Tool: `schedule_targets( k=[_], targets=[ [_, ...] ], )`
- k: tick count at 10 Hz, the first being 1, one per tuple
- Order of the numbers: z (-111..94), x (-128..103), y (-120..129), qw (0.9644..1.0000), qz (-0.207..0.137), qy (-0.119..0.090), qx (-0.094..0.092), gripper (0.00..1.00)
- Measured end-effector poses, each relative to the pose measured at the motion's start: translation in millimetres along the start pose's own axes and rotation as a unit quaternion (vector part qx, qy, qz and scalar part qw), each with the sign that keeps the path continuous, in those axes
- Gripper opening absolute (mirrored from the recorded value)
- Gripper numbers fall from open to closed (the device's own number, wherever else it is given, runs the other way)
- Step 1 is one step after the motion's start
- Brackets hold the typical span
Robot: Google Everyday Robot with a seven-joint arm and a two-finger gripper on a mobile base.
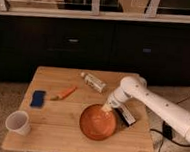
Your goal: Drag the ceramic bowl in a circle
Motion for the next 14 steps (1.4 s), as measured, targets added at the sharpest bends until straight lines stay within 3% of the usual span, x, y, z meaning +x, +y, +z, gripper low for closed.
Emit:
schedule_targets(
  k=[3, 6, 8, 11, 14],
  targets=[
    [6.8, -41.3, -0.6, 0.9998, -0.016, -0.01, -0.001, 0.02],
    [34.5, -93.7, 30.4, 0.9987, -0.047, -0.013, -0.015, 0.02],
    [59.0, -126.4, 69.5, 0.9954, -0.089, -0.01, -0.033, 0.02],
    [77.9, -134.3, 116.1, 0.991, -0.122, -0.005, -0.054, 0.02],
    [78.9, -111.0, 134.8, 0.991, -0.12, -0.001, -0.058, 0.02]
  ],
)
